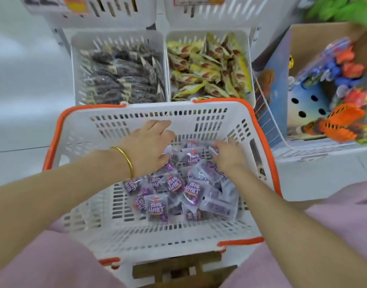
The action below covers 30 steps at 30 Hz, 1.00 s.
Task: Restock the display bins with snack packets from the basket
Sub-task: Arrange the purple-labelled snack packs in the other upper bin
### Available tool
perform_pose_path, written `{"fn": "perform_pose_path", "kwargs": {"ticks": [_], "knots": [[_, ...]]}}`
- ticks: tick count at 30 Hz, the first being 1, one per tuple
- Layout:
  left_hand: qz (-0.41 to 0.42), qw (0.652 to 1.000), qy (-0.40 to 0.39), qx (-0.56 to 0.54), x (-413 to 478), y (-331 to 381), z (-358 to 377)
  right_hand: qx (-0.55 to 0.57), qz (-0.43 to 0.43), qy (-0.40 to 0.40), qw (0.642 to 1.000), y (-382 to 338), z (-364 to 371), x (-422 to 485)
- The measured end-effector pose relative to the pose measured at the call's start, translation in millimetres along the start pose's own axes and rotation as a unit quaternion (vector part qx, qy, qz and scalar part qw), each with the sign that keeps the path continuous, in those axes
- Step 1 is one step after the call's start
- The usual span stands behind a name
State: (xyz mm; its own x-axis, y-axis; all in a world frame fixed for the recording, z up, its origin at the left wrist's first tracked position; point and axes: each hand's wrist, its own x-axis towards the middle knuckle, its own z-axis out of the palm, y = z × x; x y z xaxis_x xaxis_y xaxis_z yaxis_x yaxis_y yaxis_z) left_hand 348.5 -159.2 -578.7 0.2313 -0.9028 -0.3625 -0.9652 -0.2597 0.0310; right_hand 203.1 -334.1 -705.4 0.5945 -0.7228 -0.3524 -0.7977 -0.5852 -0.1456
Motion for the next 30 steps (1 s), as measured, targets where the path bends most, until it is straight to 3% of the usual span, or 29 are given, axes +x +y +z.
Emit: {"fn": "perform_pose_path", "kwargs": {"ticks": [4, 10, 12, 14, 17, 20, 23, 25, 30], "knots": [[0.006, 1.0, 0.005, -0.015, 6.3, 1.5, 1.7, -0.107, -0.014, -0.053, 0.993, 2.8, 13.2, 20.7], [0.011, 0.998, 0.015, -0.068, 17.5, 0.7, -2.9, -0.159, -0.056, 0.023, 0.985, -0.4, -15.8, 7.9], [0.013, 0.994, 0.017, -0.108, 19.9, 2.5, -8.5, -0.087, -0.06, 0.018, 0.994, -1.5, -48.5, 0.7], [0.026, 0.987, 0.025, -0.156, 21.3, 4.9, -17.7, 0.033, -0.109, -0.04, 0.993, -3.2, -83.8, -12.1], [0.032, 0.966, -0.016, -0.255, 21.7, 5.4, -34.4, 0.194, -0.205, -0.116, 0.952, -10.2, -123.2, -41.5], [0.041, 0.944, -0.071, -0.32, 20.5, 3.3, -44.0, 0.298, -0.242, -0.129, 0.914, -22.0, -140.3, -65.1], [0.028, 0.94, -0.018, -0.338, 16.2, -0.9, -47.5, 0.371, -0.237, -0.096, 0.893, -25.4, -144.9, -74.4], [-0.002, 0.891, -0.004, -0.453, 13.6, -3.9, -49.2, 0.44, -0.213, -0.087, 0.868, -23.4, -145.4, -74.3], [-0.027, 0.712, -0.03, -0.701, 9.3, 1.1, -67.9, 0.591, -0.136, -0.042, 0.794, -33.1, -149.8, -66.9]]}}
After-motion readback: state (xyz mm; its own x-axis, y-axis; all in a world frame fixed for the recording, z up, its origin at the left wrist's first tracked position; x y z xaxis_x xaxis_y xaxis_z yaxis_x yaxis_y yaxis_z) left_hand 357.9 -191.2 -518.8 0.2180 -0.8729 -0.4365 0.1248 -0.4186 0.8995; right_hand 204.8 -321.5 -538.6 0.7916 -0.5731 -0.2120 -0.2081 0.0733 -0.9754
